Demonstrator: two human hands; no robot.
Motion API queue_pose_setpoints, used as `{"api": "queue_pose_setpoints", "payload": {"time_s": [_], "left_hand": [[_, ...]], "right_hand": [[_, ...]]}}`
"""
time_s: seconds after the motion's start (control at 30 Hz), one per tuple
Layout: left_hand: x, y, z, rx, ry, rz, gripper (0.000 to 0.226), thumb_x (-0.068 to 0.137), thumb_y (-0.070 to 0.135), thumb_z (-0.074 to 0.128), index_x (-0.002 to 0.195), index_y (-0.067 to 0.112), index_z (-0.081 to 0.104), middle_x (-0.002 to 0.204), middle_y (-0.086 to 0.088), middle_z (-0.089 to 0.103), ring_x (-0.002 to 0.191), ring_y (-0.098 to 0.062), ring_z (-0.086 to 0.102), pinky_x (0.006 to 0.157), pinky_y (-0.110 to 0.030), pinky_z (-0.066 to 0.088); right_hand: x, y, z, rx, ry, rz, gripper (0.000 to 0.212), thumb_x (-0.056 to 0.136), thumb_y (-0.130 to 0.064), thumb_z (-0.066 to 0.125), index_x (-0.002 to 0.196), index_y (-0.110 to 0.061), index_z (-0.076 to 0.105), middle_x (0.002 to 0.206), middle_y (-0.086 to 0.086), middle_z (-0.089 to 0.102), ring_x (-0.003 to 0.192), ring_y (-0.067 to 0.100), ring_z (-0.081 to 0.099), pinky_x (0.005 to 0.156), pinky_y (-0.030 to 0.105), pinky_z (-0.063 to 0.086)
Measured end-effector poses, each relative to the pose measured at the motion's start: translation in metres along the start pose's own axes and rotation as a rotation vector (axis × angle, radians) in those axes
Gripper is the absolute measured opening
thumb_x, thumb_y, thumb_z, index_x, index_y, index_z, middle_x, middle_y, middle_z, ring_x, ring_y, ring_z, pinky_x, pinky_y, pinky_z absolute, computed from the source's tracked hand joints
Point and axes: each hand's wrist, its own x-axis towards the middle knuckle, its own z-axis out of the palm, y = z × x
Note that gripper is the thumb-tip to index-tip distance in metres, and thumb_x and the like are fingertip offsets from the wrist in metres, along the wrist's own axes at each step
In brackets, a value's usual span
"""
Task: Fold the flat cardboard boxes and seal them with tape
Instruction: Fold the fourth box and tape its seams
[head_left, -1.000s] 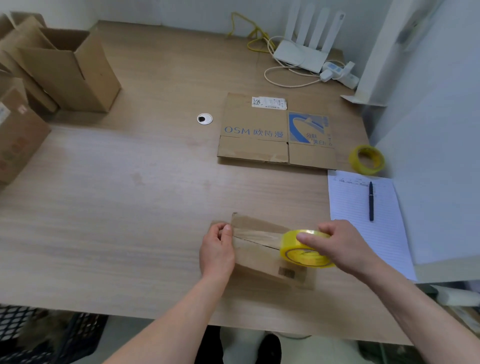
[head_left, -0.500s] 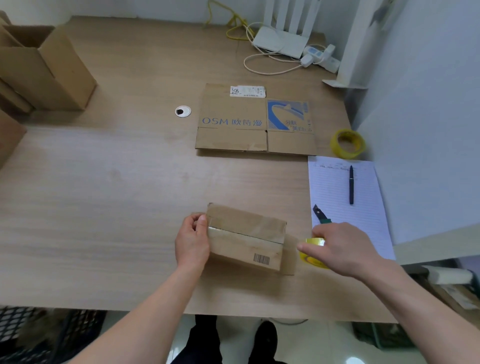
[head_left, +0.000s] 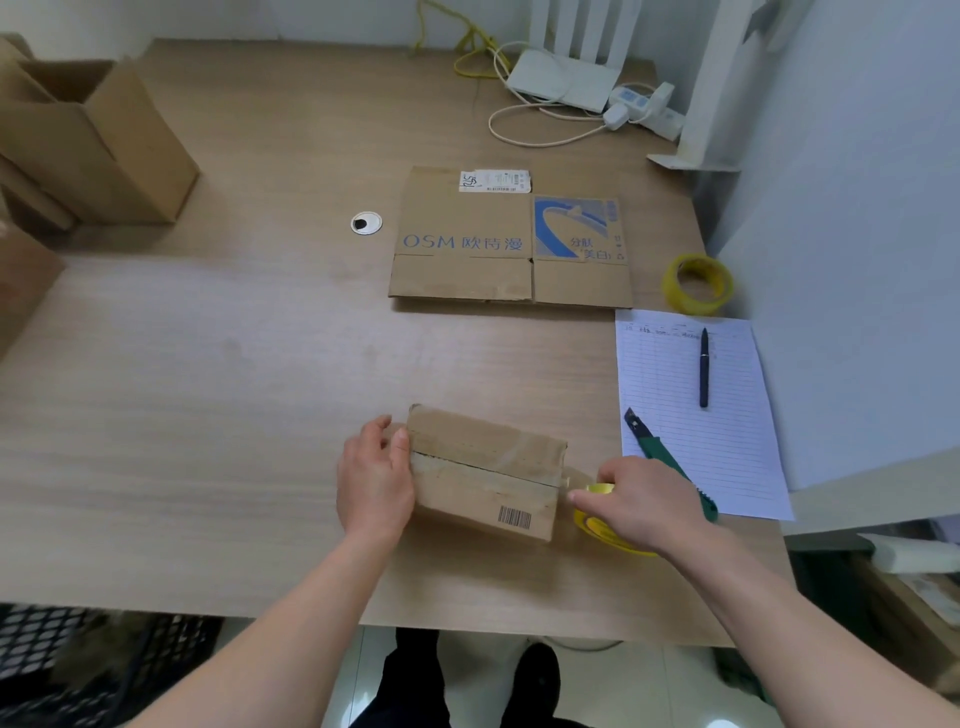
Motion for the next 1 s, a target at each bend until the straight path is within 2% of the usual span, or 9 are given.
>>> {"api": "queue_pose_setpoints", "payload": {"time_s": [0.13,0.2,0.33,0.47,0.6,0.7,0.8,0.9,1.0], "left_hand": [[-0.001,0.02,-0.006,0.451,0.078,0.563,0.044,0.083,0.006,0.054,0.122,0.025,0.062,0.126,-0.012,0.053,0.119,-0.037,0.043,0.09,-0.048,0.04],[-0.014,0.037,-0.003,0.476,0.019,0.735,0.03,0.083,0.019,0.054,0.111,0.024,0.064,0.127,-0.01,0.052,0.119,-0.038,0.045,0.091,-0.047,0.039],[-0.056,0.049,0.03,0.615,-0.312,0.679,0.084,0.073,0.08,0.038,0.141,0.029,0.038,0.156,-0.009,0.022,0.144,-0.04,0.013,0.115,-0.055,0.016],[-0.049,0.046,0.038,0.688,-0.424,0.734,0.107,0.063,0.078,0.043,0.152,0.029,0.013,0.164,-0.007,-0.007,0.146,-0.037,-0.025,0.117,-0.059,-0.007],[0.007,0.059,0.016,0.727,-0.651,0.983,0.101,0.065,0.053,0.059,0.152,0.032,0.013,0.164,0.006,-0.007,0.149,-0.026,-0.017,0.119,-0.055,-0.005],[0.031,0.069,0.01,0.756,-0.76,1.066,0.095,0.072,0.025,0.062,0.154,0.033,0.014,0.164,0.011,-0.008,0.15,-0.022,-0.015,0.12,-0.052,-0.004],[0.035,0.071,0.005,0.644,-0.776,1.082,0.08,0.078,0.008,0.056,0.151,0.031,0.03,0.165,0.008,0.002,0.151,-0.019,-0.006,0.122,-0.043,0.002],[0.016,0.051,-0.006,0.223,-0.484,1.102,0.044,0.076,-0.002,0.057,0.115,0.015,0.066,0.14,-0.008,0.051,0.13,-0.028,0.045,0.103,-0.036,0.042],[-0.017,0.028,-0.009,-0.042,-0.249,0.709,0.012,0.074,0.007,0.072,0.081,0.014,0.065,0.092,0.0,0.062,0.083,-0.021,0.058,0.071,-0.034,0.049]], "right_hand": [[0.003,-0.005,0.003,0.029,-0.032,0.042,0.045,0.068,-0.072,0.052,0.087,-0.033,0.064,0.087,-0.013,0.065,0.077,0.008,0.056,0.057,0.026,0.04],[0.002,-0.009,0.007,0.038,-0.046,0.055,0.051,0.069,-0.07,0.05,0.107,-0.039,0.064,0.107,-0.012,0.067,0.091,0.013,0.059,0.06,0.028,0.041],[-0.001,-0.01,0.011,0.08,-0.069,0.091,0.062,0.068,-0.069,0.048,0.122,-0.041,0.061,0.123,-0.011,0.065,0.11,0.016,0.06,0.068,0.031,0.042],[-0.006,-0.005,0.009,0.164,-0.155,0.135,0.068,0.069,-0.069,0.05,0.129,-0.037,0.058,0.132,-0.011,0.061,0.12,0.015,0.056,0.082,0.032,0.045],[-0.024,-0.026,0.017,0.491,-0.213,0.14,0.066,0.066,-0.063,0.052,0.122,-0.031,0.065,0.127,-0.008,0.064,0.111,0.016,0.06,0.088,0.032,0.047],[-0.032,-0.057,0.039,0.866,-0.235,0.191,0.043,0.073,-0.049,0.061,0.101,-0.018,0.068,0.083,0.005,0.07,0.062,0.023,0.066,0.061,0.04,0.056],[-0.031,-0.077,0.059,1.098,-0.196,0.31,0.031,0.09,-0.028,0.067,0.117,-0.013,0.061,0.085,0.012,0.062,0.048,0.024,0.06,0.046,0.03,0.049],[-0.03,-0.085,0.064,1.232,-0.156,0.393,0.028,0.093,-0.023,0.066,0.113,-0.005,0.06,0.083,0.015,0.058,0.047,0.022,0.058,0.044,0.028,0.048],[-0.03,-0.086,0.066,1.234,-0.088,0.401,0.022,0.092,-0.027,0.067,0.094,-0.006,0.063,0.075,0.014,0.06,0.053,0.024,0.058,0.052,0.031,0.048]]}}
